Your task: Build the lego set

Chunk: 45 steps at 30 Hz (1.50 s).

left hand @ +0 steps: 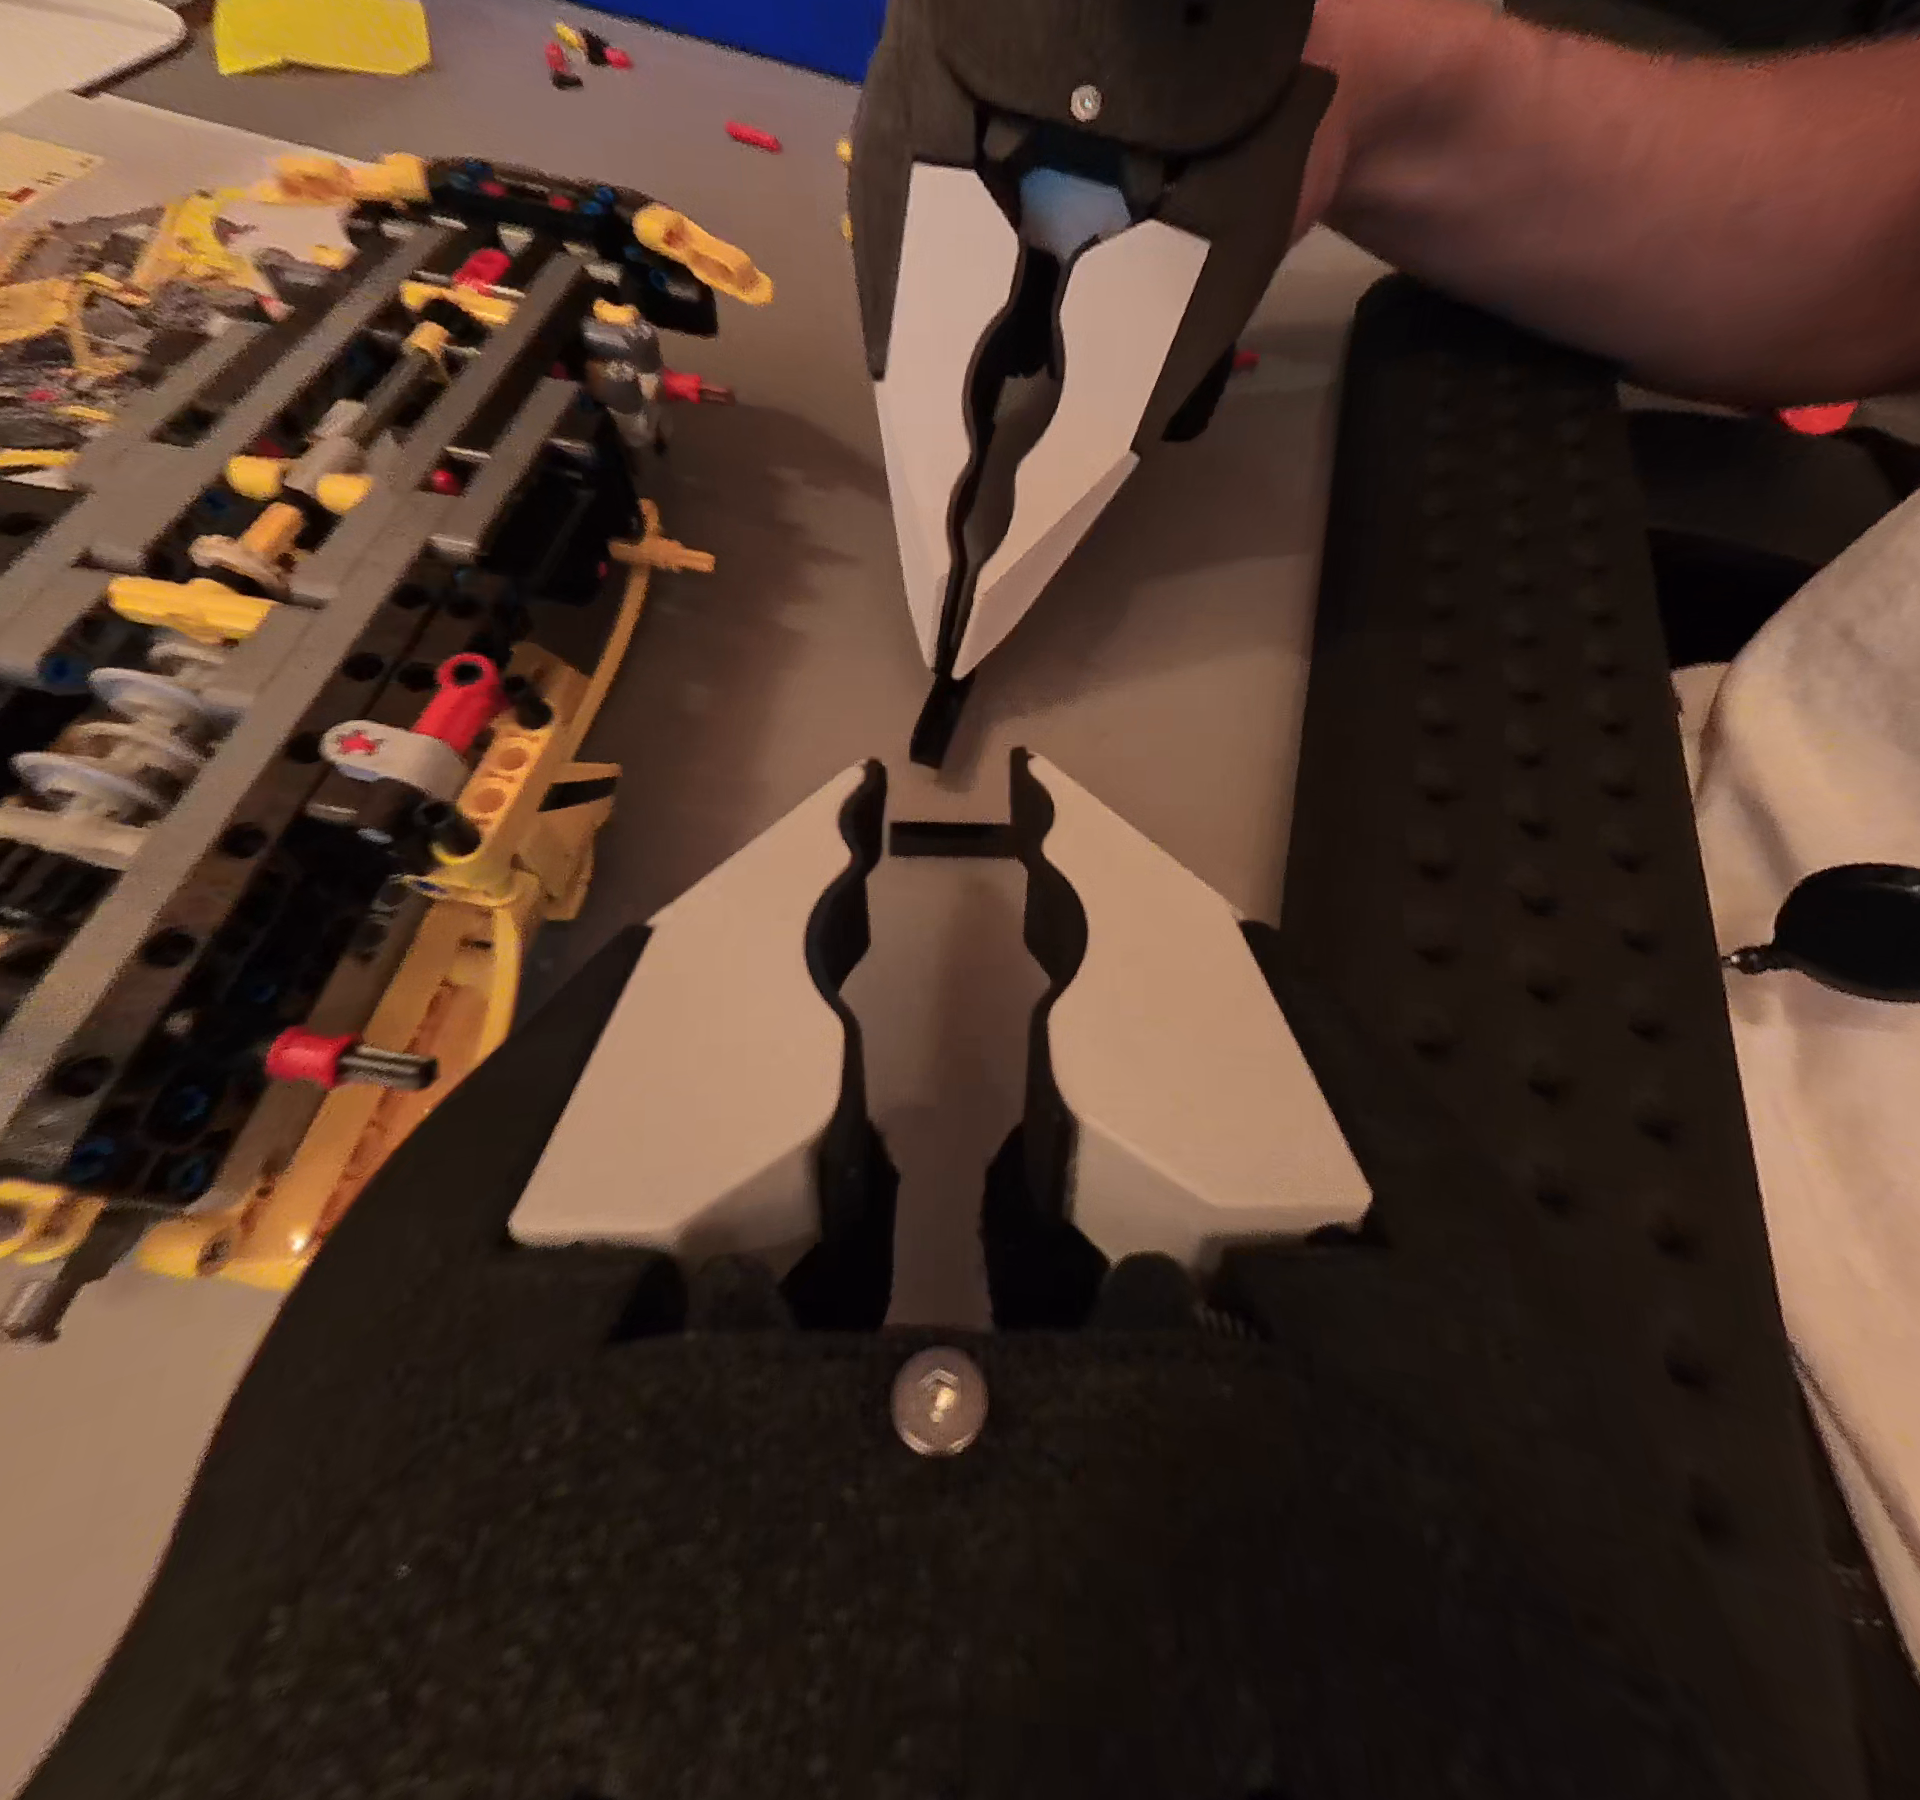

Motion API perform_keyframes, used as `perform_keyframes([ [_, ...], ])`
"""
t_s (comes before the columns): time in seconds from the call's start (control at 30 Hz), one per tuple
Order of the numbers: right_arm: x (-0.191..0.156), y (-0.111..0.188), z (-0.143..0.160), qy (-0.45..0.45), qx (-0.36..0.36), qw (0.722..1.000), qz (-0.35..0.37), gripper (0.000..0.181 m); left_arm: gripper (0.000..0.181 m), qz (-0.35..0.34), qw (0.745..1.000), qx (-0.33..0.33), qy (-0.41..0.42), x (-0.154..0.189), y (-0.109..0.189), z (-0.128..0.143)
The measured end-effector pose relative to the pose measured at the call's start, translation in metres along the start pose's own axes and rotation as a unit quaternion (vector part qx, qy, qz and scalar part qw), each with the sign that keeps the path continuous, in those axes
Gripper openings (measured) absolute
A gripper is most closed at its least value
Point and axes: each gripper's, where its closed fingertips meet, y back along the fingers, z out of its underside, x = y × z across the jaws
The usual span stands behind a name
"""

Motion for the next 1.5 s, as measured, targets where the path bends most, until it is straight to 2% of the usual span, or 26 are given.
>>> perform_keyframes([
  [0.1, 0.001, 0.010, -0.022, -0.076, 0.074, 0.994, -0.033, 0.000, 0.024, -0.011, 0.999, 0.033, 0.010, -0.008, 0.007, -0.009],
  [0.2, 0.014, 0.025, -0.046, -0.049, 0.160, 0.986, 0.027, 0.000, 0.024, 0.007, 0.997, 0.065, 0.041, -0.008, 0.010, -0.021],
  [0.27, 0.012, 0.029, -0.056, -0.023, 0.181, 0.982, 0.049, 0.000, 0.024, 0.027, 0.993, 0.096, 0.067, -0.006, 0.014, -0.033],
  [0.43, 0.008, 0.033, -0.073, -0.039, 0.219, 0.974, 0.040, 0.000, 0.024, 0.000, 0.990, 0.126, 0.069, -0.016, 0.022, -0.040],
  [0.57, 0.004, 0.031, -0.077, -0.029, 0.227, 0.972, 0.047, 0.000, 0.021, -0.003, 0.990, 0.122, 0.067, -0.017, 0.023, -0.037],
  [0.73, 0.003, 0.029, -0.080, -0.053, 0.231, 0.970, 0.061, 0.000, 0.008, 0.021, 0.989, 0.130, 0.074, -0.011, 0.026, -0.038],
  [1.3, 0.002, 0.027, -0.066, -0.038, 0.195, 0.976, 0.086, 0.000, 0.006, 0.056, 0.987, 0.119, 0.090, -0.004, 0.011, -0.041],
  [1.5, 0.001, 0.028, -0.065, -0.044, 0.197, 0.977, 0.075, 0.000, 0.002, 0.046, 0.990, 0.115, 0.065, 0.000, 0.010, -0.042],
])
